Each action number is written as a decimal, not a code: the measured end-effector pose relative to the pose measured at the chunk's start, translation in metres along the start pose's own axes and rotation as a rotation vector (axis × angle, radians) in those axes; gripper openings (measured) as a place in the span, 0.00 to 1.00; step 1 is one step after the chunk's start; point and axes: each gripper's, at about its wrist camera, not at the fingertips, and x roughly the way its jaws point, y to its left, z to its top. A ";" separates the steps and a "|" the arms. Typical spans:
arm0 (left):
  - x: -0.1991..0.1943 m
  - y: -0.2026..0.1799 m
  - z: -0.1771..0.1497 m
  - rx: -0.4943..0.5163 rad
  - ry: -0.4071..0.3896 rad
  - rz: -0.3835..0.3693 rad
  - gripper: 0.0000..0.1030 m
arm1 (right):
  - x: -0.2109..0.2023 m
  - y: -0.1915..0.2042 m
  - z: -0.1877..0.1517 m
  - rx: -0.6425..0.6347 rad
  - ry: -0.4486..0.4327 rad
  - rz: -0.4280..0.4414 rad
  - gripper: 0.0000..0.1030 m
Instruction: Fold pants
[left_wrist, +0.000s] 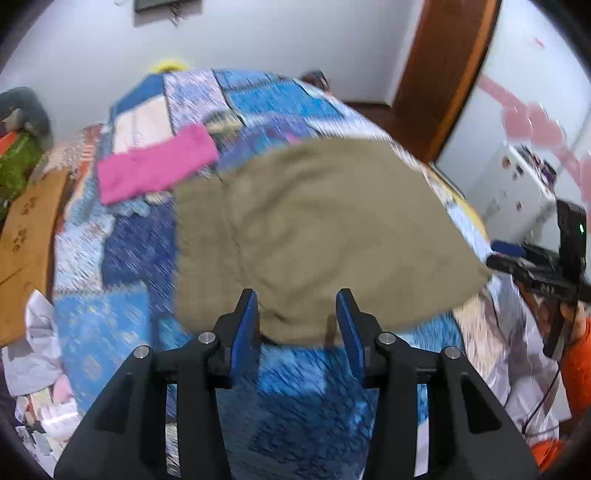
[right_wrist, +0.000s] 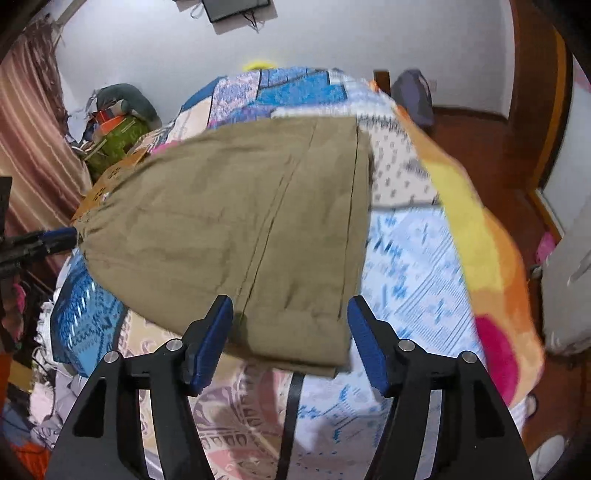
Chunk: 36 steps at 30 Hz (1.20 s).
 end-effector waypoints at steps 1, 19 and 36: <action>-0.003 0.004 0.007 -0.008 -0.015 0.019 0.49 | -0.001 -0.001 0.005 -0.006 -0.013 -0.003 0.59; 0.084 0.086 0.099 -0.131 0.032 0.134 0.56 | 0.073 -0.032 0.136 -0.076 -0.105 -0.044 0.59; 0.143 0.124 0.088 -0.277 0.088 0.095 0.72 | 0.189 -0.050 0.172 -0.152 0.067 -0.054 0.36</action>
